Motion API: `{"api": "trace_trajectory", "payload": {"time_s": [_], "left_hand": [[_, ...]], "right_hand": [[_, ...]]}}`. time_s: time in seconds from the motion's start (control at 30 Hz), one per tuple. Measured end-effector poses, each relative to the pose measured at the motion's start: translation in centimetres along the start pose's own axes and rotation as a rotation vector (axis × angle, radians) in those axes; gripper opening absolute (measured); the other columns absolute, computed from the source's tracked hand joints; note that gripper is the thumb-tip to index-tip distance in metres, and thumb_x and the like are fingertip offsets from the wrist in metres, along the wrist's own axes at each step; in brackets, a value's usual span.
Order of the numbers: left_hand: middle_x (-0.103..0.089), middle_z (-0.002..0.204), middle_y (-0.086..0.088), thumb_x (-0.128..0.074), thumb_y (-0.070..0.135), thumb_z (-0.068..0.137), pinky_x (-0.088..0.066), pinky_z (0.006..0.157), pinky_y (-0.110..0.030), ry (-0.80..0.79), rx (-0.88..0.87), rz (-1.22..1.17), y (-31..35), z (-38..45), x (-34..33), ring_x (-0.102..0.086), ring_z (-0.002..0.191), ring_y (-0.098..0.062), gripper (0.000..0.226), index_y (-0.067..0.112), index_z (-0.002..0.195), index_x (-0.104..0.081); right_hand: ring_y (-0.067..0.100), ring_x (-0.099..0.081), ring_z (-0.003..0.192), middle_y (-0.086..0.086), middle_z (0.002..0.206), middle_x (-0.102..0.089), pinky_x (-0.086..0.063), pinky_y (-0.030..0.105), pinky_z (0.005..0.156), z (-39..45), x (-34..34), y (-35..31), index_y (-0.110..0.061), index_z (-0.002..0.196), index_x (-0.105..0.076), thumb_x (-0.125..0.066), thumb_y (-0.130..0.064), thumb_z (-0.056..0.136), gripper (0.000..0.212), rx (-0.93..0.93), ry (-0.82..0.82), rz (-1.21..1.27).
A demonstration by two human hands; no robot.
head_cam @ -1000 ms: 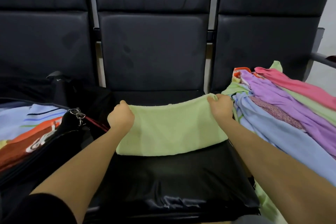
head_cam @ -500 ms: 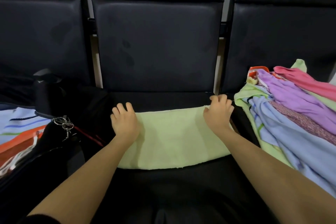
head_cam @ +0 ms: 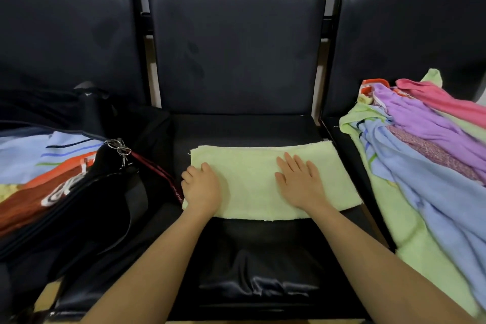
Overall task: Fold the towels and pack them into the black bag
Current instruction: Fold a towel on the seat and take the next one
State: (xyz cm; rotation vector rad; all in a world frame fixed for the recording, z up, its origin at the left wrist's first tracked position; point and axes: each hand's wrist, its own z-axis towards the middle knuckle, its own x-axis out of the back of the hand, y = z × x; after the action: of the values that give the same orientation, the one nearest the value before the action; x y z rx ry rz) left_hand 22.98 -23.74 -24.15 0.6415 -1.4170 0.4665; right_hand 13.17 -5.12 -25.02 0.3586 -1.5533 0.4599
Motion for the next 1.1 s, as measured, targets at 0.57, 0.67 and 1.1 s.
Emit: {"api": "trace_trajectory", "payload": {"time_s": [0.57, 0.67, 1.1], "left_hand": [[-0.041, 0.124, -0.014, -0.046, -0.002, 0.086, -0.025, 0.046, -0.023, 0.140, -0.226, 0.055, -1.1, -1.4, 3.6, -0.031, 0.048, -0.013, 0.041, 0.010, 0.124, -0.036], [-0.039, 0.132, -0.015, -0.044, -0.003, 0.087, -0.034, 0.052, -0.028, 0.148, -0.229, -0.006, -2.0, -1.7, 5.3, -0.047, 0.058, -0.020, 0.047, 0.010, 0.132, -0.038], [-0.047, 0.136, -0.009, -0.040, 0.010, 0.098, -0.033, 0.090, -0.021, 0.005, -0.365, -0.587, -0.6, -2.9, 7.7, -0.043, 0.125, -0.024, 0.048, 0.015, 0.146, -0.035]], "right_hand": [[0.026, 0.019, 0.145, 0.006, 0.158, 0.022, 0.013, 0.051, 0.114, -2.1, -0.2, -2.3, -0.039, 0.149, 0.013, -0.008, -0.064, 0.094, 0.064, -0.009, -0.172, -0.103], [0.025, 0.025, 0.143, 0.003, 0.154, 0.030, 0.016, 0.052, 0.113, -1.5, -0.9, -5.0, -0.039, 0.148, 0.017, -0.008, -0.065, 0.093, 0.065, -0.005, -0.260, -0.013], [0.027, -0.054, 0.101, 0.007, 0.107, -0.057, -0.039, 0.035, 0.085, -2.6, 1.6, -5.2, -0.008, 0.099, -0.062, -0.044, -0.013, 0.094, 0.020, -0.118, 0.214, 0.519]]}}
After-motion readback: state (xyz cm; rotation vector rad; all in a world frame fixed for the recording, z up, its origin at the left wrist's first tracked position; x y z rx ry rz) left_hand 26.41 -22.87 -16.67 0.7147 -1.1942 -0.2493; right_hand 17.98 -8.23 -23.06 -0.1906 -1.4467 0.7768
